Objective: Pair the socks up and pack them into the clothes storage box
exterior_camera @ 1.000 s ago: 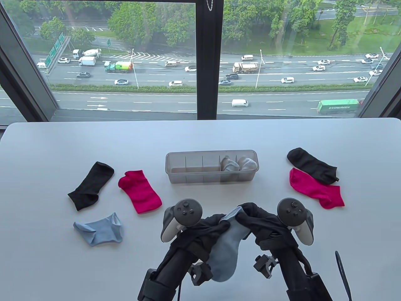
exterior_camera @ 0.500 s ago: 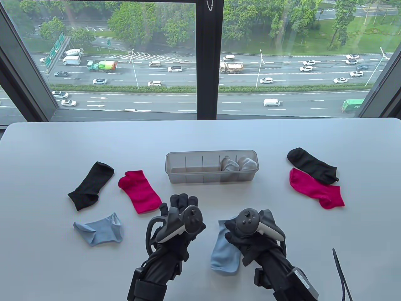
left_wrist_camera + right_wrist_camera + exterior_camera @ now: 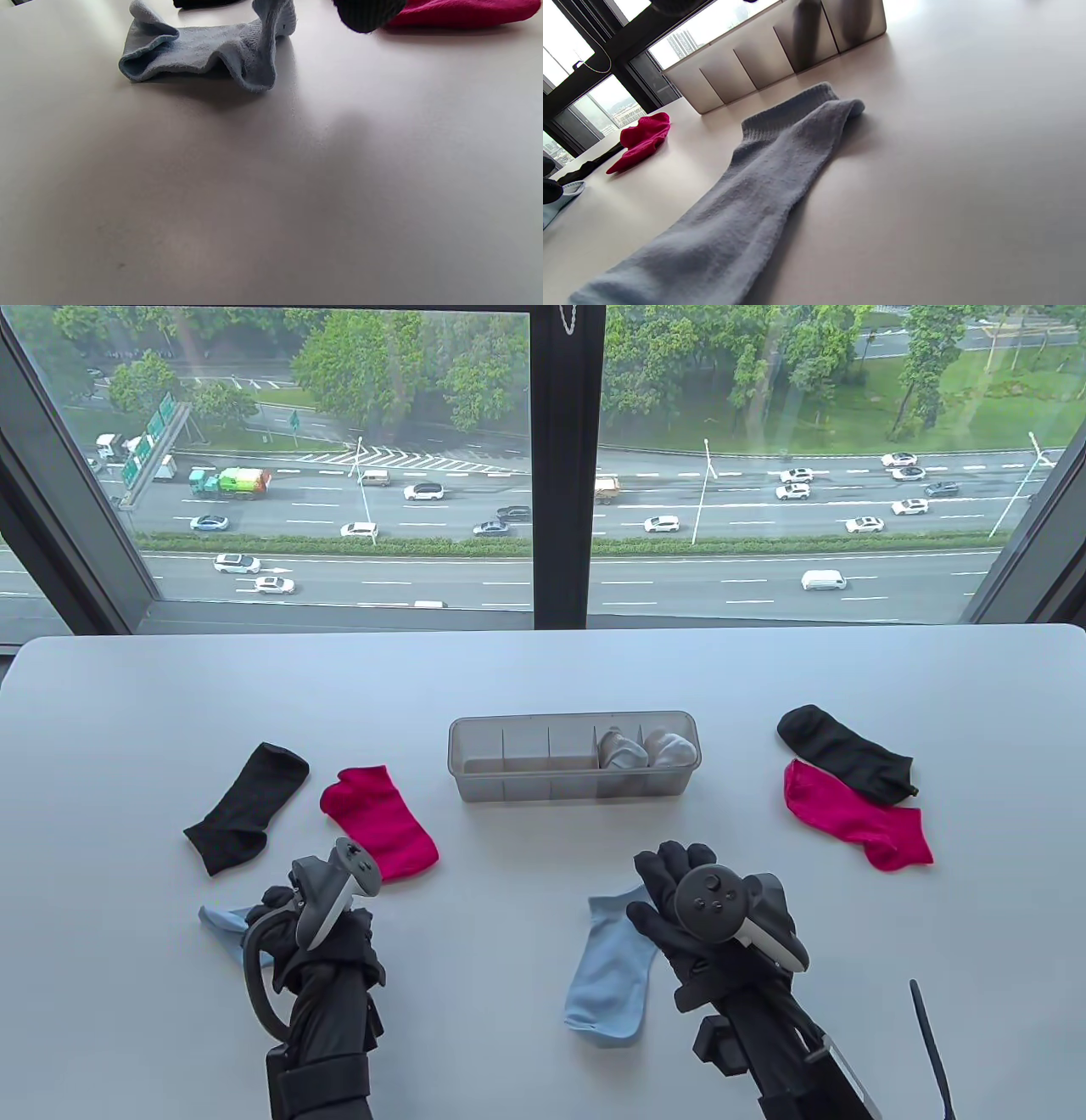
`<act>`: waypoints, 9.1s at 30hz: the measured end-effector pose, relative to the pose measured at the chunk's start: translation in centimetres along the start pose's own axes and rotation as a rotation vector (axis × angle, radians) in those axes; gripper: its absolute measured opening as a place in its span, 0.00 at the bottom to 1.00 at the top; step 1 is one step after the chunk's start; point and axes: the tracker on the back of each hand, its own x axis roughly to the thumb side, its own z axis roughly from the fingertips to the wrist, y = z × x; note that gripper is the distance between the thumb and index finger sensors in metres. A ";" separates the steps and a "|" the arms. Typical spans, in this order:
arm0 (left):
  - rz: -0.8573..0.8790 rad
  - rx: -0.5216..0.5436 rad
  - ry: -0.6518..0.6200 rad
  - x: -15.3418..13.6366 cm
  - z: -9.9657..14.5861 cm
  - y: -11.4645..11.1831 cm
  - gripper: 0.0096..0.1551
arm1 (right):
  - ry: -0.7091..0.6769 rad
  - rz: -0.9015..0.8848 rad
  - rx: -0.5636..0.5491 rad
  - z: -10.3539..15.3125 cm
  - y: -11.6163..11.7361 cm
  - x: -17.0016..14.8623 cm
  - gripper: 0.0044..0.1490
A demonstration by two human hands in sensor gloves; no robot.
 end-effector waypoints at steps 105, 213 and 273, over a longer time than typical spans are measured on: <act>0.097 -0.135 -0.930 17.0 10.0 -1.7 0.56 | 0.153 -0.046 0.056 -2.2 2.6 -1.3 0.28; -0.272 -0.206 -0.962 19.2 10.6 -5.8 0.35 | 0.023 -0.141 0.353 -2.9 4.7 -1.3 0.24; -0.023 -0.040 -0.922 18.3 9.6 -4.8 0.21 | 0.047 -0.320 0.326 -3.4 5.3 -1.8 0.37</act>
